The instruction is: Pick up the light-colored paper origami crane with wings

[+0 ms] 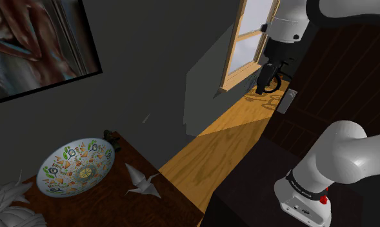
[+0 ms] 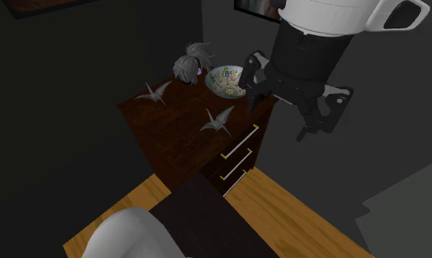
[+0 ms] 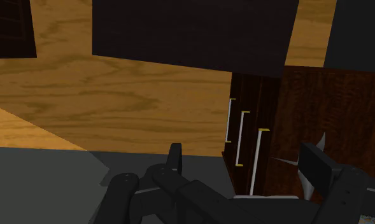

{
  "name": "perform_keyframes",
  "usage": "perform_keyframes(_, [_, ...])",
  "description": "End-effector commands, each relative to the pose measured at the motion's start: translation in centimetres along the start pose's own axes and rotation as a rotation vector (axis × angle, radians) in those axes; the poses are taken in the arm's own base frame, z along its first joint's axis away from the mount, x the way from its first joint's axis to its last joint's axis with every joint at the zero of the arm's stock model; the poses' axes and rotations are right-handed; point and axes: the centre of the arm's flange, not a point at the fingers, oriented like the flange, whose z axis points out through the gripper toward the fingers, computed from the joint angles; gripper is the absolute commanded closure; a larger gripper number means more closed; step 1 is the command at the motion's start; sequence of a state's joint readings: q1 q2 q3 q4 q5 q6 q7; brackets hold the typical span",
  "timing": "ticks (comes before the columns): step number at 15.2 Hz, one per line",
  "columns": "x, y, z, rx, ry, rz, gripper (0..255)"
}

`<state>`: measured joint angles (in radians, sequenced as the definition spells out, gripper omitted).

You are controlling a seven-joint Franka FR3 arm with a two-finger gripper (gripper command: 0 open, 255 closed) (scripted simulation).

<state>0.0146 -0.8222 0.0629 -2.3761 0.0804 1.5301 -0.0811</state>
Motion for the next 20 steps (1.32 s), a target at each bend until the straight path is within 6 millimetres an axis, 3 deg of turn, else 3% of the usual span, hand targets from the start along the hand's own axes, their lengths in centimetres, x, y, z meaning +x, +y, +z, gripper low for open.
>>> perform_keyframes(1, [0.0, 0.0, 0.0, 0.000, 0.000, 0.000, 0])
perform_keyframes(20, [9.5, -13.9, 18.3, -0.014, 0.066, 0.057, 0])
